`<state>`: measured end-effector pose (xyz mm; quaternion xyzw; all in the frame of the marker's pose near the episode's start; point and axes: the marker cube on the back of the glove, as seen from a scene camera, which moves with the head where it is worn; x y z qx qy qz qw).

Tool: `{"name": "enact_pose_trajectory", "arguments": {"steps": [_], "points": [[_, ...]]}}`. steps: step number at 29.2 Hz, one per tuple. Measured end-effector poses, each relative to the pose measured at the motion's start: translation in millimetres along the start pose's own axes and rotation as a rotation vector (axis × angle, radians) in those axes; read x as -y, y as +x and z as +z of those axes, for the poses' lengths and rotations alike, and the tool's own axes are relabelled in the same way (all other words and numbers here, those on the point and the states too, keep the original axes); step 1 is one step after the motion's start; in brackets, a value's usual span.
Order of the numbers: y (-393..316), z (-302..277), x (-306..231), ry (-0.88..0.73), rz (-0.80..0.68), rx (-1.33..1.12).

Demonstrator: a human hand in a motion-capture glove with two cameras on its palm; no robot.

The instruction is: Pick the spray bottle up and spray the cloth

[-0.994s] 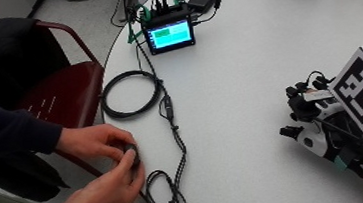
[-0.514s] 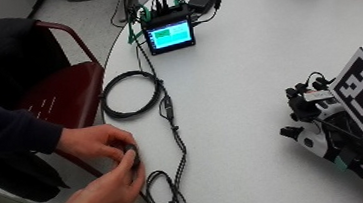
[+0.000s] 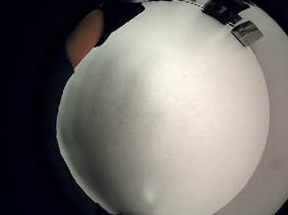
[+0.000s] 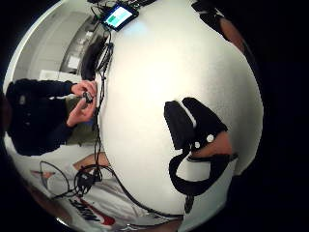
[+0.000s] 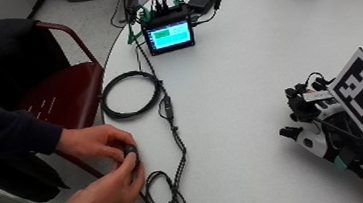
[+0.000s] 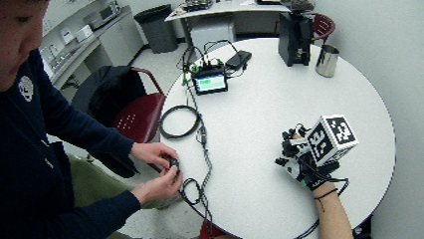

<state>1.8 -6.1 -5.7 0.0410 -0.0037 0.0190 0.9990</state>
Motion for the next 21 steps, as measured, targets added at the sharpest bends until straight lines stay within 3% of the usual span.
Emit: {"name": "enact_pose_trajectory", "arguments": {"steps": [21], "points": [[-1.6, -0.1, -0.6, -0.016, 0.0, 0.001]]}}
